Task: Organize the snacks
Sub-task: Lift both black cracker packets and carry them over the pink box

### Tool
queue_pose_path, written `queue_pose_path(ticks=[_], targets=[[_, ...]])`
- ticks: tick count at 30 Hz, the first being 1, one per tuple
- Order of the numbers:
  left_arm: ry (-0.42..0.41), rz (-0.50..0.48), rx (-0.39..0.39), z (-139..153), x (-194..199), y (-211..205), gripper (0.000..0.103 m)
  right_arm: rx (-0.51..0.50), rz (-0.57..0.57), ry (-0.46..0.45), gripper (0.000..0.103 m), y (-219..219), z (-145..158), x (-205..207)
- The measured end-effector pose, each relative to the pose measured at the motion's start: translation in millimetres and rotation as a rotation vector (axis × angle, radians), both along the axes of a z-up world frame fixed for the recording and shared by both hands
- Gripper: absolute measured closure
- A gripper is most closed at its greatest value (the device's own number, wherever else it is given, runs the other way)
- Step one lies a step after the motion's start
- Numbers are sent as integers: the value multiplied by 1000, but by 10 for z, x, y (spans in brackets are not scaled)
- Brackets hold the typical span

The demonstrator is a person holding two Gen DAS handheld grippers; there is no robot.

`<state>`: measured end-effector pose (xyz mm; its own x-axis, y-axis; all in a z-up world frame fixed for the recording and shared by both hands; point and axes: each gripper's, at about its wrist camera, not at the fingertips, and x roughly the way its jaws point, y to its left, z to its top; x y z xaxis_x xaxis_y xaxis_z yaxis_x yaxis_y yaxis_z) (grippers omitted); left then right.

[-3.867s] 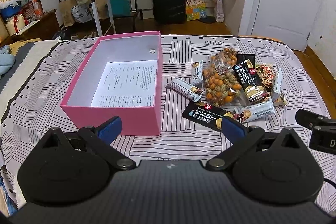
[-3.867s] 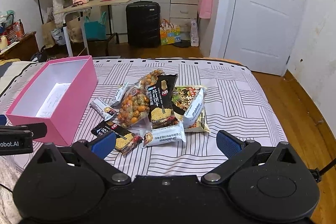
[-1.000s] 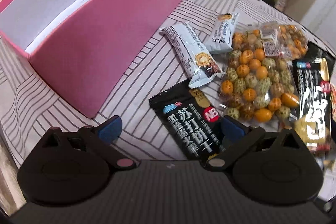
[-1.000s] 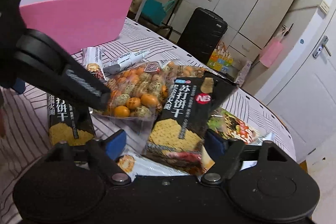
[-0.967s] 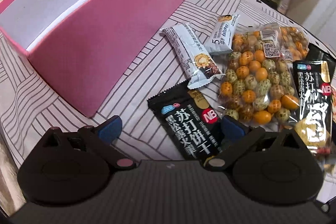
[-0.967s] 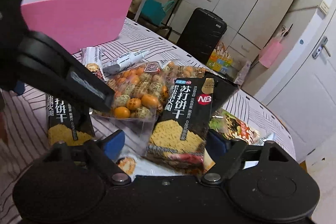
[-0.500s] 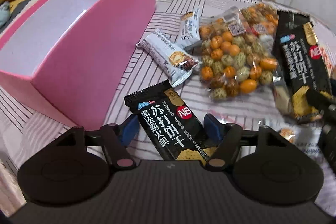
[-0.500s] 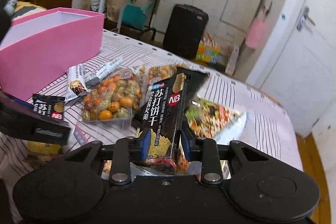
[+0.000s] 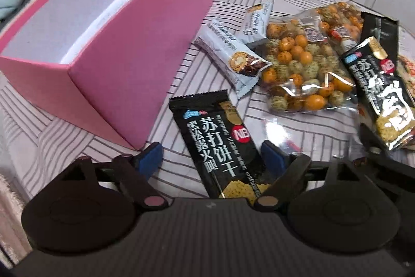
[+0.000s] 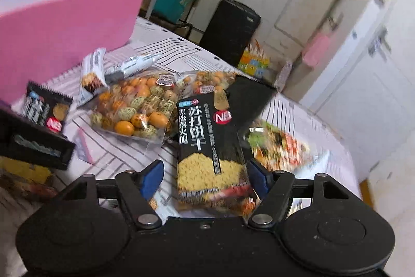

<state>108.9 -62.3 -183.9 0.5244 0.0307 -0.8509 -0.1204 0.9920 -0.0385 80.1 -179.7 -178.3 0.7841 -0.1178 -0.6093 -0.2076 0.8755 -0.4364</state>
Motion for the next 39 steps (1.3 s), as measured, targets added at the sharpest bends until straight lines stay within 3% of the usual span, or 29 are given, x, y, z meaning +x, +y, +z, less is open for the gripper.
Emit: queue_pose_path(ticks=[2,3,5,13,19,26,33,39], targets=[[-12,-40,-19,23,-4,-23,44,-28,17,-9,37,-14,-44,76],[-13,-55,-7,34,-10,-41,46,-29,12,-11,46,-36,-50,106],[-20,-78,-4,37,-19,-52,47,25,13,-1,48,-104,14,117],[12,-118,-71,164,-80,52,49,172,-14,-16,48,-226,335,-184],[47,-145,-122,321,-209,113,50,220,-10,6,48,-227,395,-360],[84,-217,-177,551,-360,210,50,378,-15,157,48,-305,516,-488],[73,-225,-168,739,-555,368,50,388,53,214,48,-284,725,-674],[64,-218,-218,895,-673,600,50,389,132,277,48,-125,952,-734]])
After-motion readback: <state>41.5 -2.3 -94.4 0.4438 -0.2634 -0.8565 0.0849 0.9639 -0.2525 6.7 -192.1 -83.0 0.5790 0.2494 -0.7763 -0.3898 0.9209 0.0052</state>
